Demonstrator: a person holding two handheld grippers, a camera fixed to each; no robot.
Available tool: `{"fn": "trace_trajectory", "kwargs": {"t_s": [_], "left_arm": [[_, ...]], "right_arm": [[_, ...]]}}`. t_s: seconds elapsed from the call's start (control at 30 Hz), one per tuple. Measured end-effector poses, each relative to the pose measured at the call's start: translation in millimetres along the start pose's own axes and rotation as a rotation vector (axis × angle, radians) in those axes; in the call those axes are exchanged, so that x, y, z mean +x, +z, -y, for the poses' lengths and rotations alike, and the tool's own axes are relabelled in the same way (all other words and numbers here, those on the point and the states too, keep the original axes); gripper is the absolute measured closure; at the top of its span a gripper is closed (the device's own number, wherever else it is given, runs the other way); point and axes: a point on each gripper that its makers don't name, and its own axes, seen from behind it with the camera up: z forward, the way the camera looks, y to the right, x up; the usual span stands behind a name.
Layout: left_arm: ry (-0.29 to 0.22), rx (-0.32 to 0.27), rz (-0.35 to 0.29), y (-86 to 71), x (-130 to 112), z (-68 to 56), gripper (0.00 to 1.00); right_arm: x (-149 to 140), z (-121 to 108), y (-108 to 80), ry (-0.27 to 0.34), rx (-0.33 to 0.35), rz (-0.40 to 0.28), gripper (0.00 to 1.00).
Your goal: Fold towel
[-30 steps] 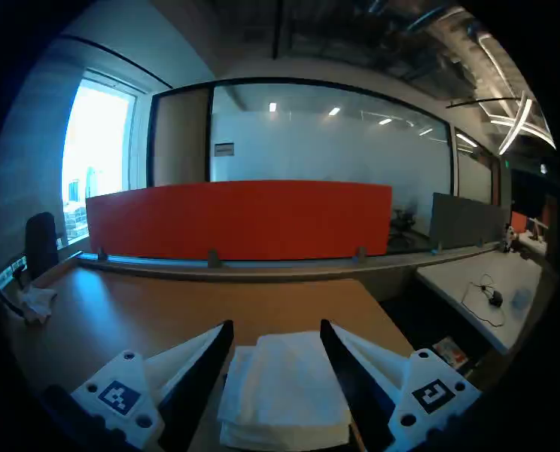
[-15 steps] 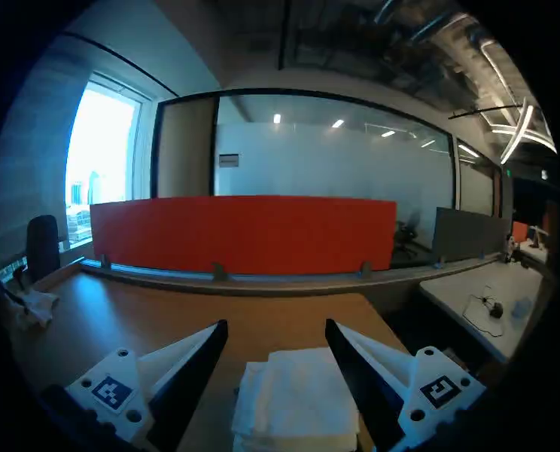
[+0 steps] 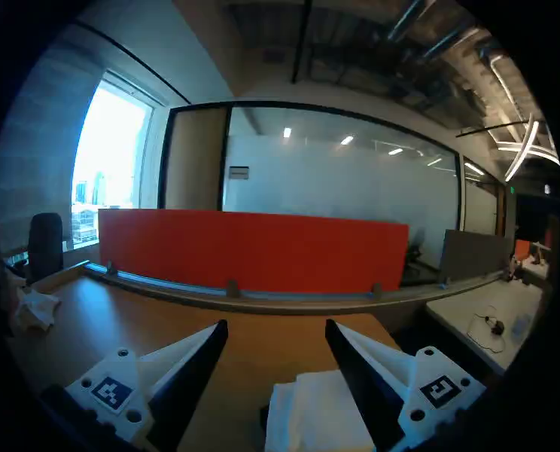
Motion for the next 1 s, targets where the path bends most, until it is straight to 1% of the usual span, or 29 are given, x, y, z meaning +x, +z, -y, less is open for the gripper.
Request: {"fn": "trace_trajectory", "kwargs": {"t_s": [0.1, 0.27, 0.37, 0.5, 0.6, 0.7, 1.0], "left_arm": [[0.011, 0.001, -0.038, 2.2, 13, 1.7, 0.14], [0.027, 0.004, -0.102, 3.8, 35, 3.5, 0.14], [0.025, 0.007, -0.14, 3.1, 48, 5.0, 0.14], [0.007, 0.015, -0.181, 2.6, 62, 9.9, 0.14], [-0.002, 0.02, -0.196, 3.4, 66, 13.6, 0.14], [-0.001, 0.022, -0.204, 3.9, 68, 16.3, 0.14], [0.006, 0.026, -0.228, 6.7, 67, 19.2, 0.14]], "right_arm": [[6, 13, 1.7, -0.007, 0.004, -0.008, 0.0], [18, 35, 4.2, 0.01, 0.01, -0.028, 0.0], [23, 49, 5.5, 0.022, 0.018, -0.039, 0.0], [27, 65, 6.9, 0.023, 0.031, -0.046, 0.0], [29, 71, 7.9, 0.023, 0.028, -0.05, 0.0], [30, 75, 8.2, 0.026, 0.026, -0.049, 0.0], [28, 79, 6.5, 0.046, 0.013, -0.044, 0.0]]}}
